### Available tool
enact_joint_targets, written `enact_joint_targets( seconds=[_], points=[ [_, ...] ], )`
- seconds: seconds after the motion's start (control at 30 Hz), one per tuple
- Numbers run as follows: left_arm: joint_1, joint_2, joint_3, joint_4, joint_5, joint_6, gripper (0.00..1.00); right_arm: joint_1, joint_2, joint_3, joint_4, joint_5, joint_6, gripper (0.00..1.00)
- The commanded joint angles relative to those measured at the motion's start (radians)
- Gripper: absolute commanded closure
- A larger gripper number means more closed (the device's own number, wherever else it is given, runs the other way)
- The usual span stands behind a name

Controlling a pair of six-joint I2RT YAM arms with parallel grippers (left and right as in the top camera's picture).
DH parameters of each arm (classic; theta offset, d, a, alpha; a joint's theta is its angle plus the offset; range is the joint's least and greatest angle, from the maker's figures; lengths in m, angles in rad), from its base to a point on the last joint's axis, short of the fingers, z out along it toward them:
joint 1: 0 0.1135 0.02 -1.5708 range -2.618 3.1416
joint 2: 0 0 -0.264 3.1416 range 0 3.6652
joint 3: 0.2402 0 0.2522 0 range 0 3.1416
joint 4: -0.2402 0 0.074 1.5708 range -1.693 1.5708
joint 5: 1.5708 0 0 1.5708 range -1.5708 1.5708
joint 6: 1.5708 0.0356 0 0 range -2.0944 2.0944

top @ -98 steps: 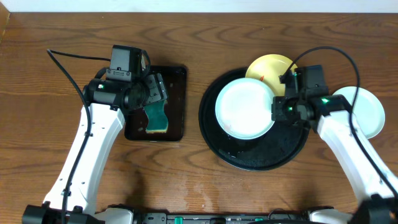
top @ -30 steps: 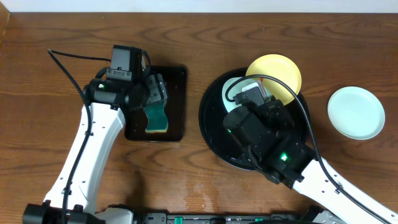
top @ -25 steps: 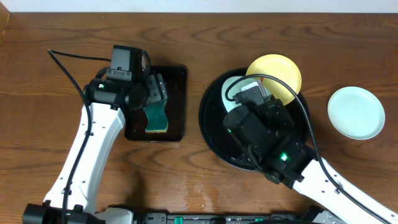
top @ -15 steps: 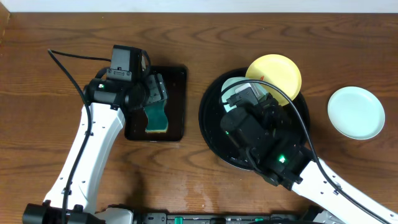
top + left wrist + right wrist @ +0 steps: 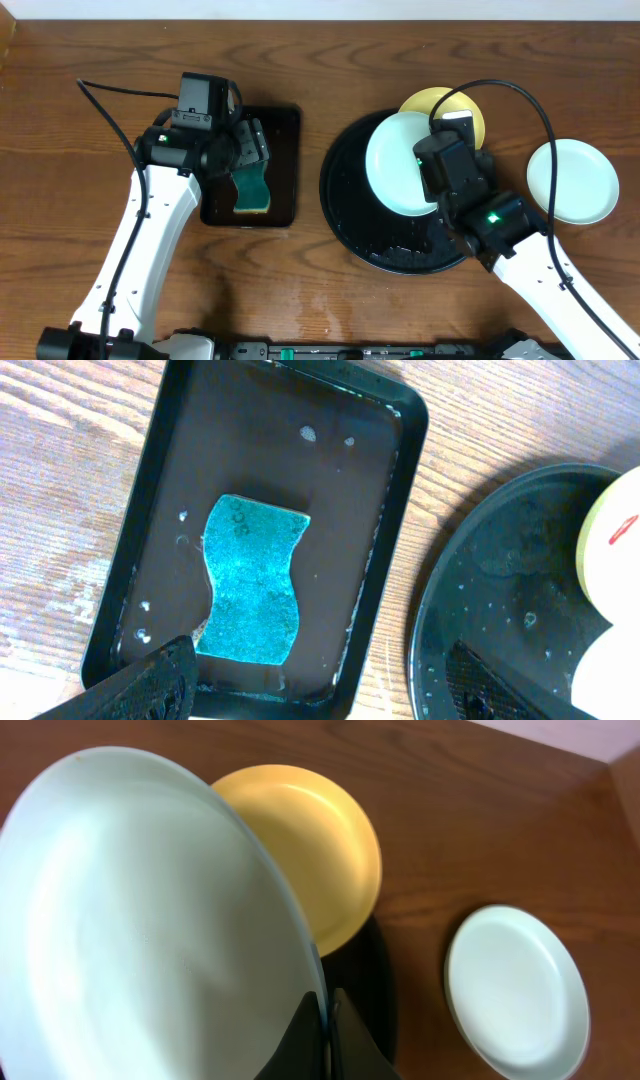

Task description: Clean dirty plates on tray and stack at the side

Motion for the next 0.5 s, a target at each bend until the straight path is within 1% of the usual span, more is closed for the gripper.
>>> enact_joint_targets(
  seconds=[0.0,0.07,0.13,0.17,0.27,0.4,0.47],
  points=[
    [0.001,0.003,0.017,-0.002,0.010,0.010,0.20,0.042,-0.021,0.003,0.007,0.052,-0.198,0.99],
    [0.001,0.003,0.017,-0.002,0.010,0.010,0.20,0.100,-0.021,0.003,0.006,0.216,-0.250,0.99],
    [0.001,0.003,0.017,-0.002,0.010,0.010,0.20,0.171,-0.021,0.003,0.013,0.318,-0.272,0.99],
    [0.001,0.003,0.017,-0.002,0.010,0.010,0.20,0.258,-0.018,0.003,0.030,0.387,-0.312,0.99],
    [0.001,0.003,0.017,-0.002,0.010,0.010,0.20,0.380,-0.001,0.003,0.061,0.511,-0.375,0.99],
    [0.001,0.003,0.017,-0.002,0.010,0.010,0.20,0.452,0.008,0.003,0.071,0.550,-0.475,0.99],
    [0.001,0.003,0.017,-0.002,0.010,0.010,0.20,0.475,0.008,0.003,0.072,0.559,-0.497,0.99]
  ],
)
